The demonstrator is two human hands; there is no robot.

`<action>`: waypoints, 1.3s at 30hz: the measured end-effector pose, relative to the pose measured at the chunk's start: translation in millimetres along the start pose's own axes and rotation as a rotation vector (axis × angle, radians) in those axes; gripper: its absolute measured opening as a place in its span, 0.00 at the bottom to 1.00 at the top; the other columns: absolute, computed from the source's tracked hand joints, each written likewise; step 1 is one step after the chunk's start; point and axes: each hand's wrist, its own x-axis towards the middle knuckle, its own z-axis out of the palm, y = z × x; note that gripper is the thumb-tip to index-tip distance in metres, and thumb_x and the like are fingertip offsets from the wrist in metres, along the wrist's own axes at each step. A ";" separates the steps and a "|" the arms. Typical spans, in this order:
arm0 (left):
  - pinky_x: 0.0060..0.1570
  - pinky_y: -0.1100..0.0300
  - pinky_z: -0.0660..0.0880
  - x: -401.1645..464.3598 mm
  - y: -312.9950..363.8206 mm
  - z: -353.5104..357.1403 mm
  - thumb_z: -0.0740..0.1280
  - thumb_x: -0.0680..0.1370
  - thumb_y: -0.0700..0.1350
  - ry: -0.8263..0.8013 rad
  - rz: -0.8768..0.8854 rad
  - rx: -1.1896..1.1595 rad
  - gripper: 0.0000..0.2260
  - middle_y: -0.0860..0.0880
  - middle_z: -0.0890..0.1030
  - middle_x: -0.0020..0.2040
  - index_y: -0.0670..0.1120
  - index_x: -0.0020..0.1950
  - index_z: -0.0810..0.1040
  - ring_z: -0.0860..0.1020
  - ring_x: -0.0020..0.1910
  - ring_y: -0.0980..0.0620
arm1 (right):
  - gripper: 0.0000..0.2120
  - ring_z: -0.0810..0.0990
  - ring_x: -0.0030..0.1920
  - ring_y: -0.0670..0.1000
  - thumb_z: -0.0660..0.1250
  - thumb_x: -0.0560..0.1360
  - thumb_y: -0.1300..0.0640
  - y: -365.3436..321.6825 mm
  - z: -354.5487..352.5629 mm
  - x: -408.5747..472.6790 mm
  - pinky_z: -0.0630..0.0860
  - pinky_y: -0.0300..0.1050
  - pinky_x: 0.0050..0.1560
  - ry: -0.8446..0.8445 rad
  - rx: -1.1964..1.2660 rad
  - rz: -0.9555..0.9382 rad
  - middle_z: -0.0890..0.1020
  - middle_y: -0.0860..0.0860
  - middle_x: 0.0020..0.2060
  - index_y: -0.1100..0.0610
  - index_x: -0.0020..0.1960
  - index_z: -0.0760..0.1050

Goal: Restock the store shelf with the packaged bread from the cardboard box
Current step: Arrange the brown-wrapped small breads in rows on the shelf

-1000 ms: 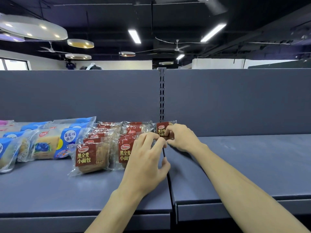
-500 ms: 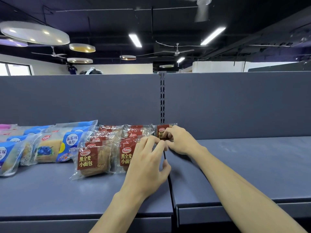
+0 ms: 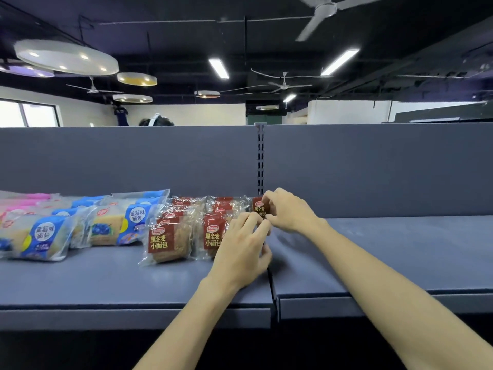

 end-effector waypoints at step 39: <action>0.41 0.52 0.78 -312.1 -259.6 -410.2 0.68 0.70 0.49 -0.409 -0.500 0.732 0.18 0.49 0.77 0.52 0.48 0.59 0.73 0.76 0.49 0.47 | 0.26 0.77 0.58 0.56 0.70 0.76 0.51 -553.4 44.0 28.3 0.74 0.49 0.47 -0.083 0.178 -0.823 0.74 0.51 0.65 0.48 0.70 0.65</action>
